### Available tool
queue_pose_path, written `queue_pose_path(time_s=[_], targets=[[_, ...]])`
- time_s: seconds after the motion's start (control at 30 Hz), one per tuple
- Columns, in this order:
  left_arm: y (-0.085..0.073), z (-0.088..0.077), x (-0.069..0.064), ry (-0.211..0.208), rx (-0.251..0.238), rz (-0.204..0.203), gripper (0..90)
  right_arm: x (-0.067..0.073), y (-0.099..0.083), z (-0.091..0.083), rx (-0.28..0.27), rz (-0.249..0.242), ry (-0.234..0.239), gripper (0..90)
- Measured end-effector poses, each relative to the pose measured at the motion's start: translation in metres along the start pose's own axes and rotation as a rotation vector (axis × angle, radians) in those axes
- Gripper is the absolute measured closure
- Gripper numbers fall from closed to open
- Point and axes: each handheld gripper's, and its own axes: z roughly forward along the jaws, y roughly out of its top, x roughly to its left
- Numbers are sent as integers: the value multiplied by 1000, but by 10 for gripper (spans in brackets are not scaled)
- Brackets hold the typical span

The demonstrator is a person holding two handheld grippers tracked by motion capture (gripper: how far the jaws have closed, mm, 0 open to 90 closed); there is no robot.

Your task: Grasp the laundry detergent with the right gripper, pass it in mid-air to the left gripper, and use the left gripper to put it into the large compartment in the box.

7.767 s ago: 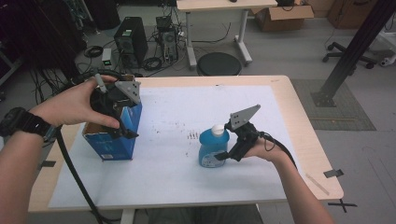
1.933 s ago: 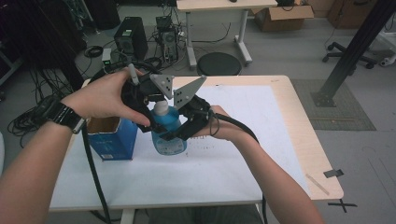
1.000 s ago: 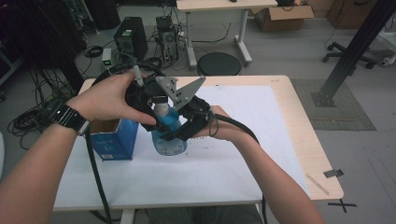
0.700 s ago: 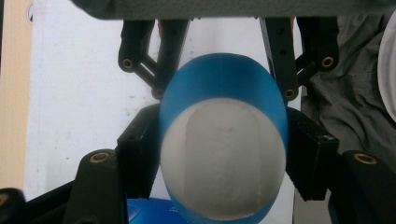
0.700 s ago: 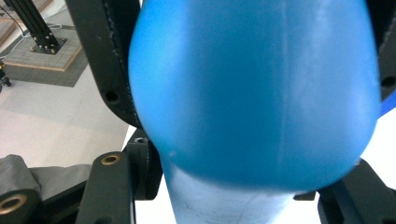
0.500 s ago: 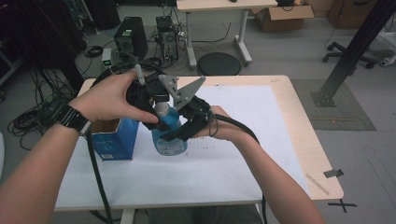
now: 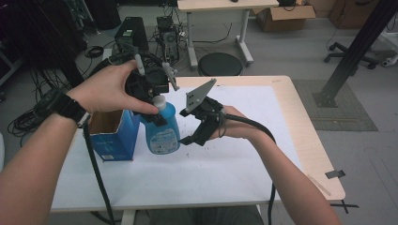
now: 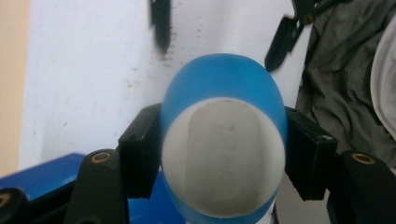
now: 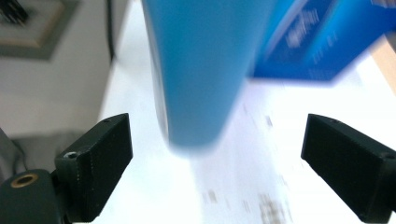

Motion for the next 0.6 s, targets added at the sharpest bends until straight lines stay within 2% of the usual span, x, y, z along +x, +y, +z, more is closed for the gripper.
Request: queue_pose_path(time_s=[0.03,0.07,0.1,0.13,0.17,0.2,0.23,0.27,0.3,0.33,0.37,0.4,0.43,0.47,0.5,0.53,0.57,0.6], targets=[[0,0,0,0,0,0,380,-2,-5,-3,30,5,-9,87],[-2,-7,4,20,-2,-47,380,-3,-10,-6,58,14,-18,87],[-2,-7,4,20,-2,-47,380,-3,-10,-6,58,14,-18,87],[-4,-15,9,48,-1,-97,380,-7,-21,-14,125,27,-40,91],[-6,-19,12,61,2,-131,380,-8,-25,-16,153,31,-40,97],[-8,-23,15,76,7,-156,380,-9,-30,-20,191,30,-47,97],[-8,-23,15,76,7,-156,380,-10,-35,-24,225,28,-55,94],[-9,-27,18,91,13,-185,380,-10,-35,-24,225,28,-55,94],[-12,-35,23,117,21,-244,380,-12,-46,-32,285,27,-46,93],[-14,-39,27,131,18,-289,380,-13,-51,-37,315,27,-54,91],[-14,-39,27,131,18,-289,380,-13,-56,-41,348,34,-62,87],[-18,-45,33,157,23,-362,380,-14,-62,-47,386,39,-64,87],[-21,-48,36,172,28,-396,380,-14,-66,-50,409,49,-63,86],[-21,-48,36,172,28,-396,380,-14,-66,-50,409,49,-63,86],[-23,-51,38,189,28,-435,380,-15,-71,-55,435,54,-73,86],[-29,-56,44,216,27,-536,381,-17,-81,-64,485,64,-96,86],[-33,-59,47,230,24,-587,381,-17,-85,-66,500,70,-101,86],[-33,-59,47,230,24,-587,381,-17,-90,-69,519,76,-105,86]])
